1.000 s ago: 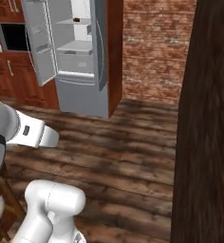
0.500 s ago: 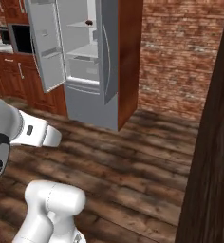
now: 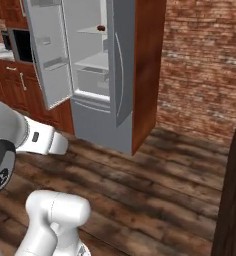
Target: Gather the lime and garlic from the fridge and place them on a tray on the dining counter. Then gather the chicken drumsticks from the fridge and place them on the other tray.
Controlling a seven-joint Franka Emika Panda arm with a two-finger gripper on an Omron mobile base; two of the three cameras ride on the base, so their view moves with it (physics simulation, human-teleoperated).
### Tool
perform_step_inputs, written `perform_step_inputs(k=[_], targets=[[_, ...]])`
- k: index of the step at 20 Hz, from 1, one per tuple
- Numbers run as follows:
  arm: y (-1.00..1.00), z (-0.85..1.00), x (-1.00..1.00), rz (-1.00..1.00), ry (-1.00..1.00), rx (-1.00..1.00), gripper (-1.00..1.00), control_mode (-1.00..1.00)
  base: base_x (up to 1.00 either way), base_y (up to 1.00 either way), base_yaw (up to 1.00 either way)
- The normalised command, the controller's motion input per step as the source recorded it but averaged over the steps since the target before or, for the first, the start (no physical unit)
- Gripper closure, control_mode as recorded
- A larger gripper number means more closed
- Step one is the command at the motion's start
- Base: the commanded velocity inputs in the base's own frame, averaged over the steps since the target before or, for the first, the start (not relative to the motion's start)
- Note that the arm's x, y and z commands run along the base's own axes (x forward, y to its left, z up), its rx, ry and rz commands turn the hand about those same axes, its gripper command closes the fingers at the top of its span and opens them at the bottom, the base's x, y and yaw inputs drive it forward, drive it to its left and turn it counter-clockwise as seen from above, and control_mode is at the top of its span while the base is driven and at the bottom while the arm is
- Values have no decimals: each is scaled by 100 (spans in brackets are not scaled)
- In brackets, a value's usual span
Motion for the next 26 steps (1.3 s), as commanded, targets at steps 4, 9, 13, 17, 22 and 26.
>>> perform_step_inputs(k=[4,9,13,17,22,26], targets=[[0,0,0,0,0,0,-100,100,100,100,6],[0,0,0,0,0,0,-100,100,100,19,7],[0,0,0,0,0,0,-100,100,100,32,3],[0,0,0,0,0,0,-100,100,100,47,0],[0,0,0,0,0,0,-100,100,84,77,-23],[0,0,0,0,0,0,-100,100,76,83,-60]])
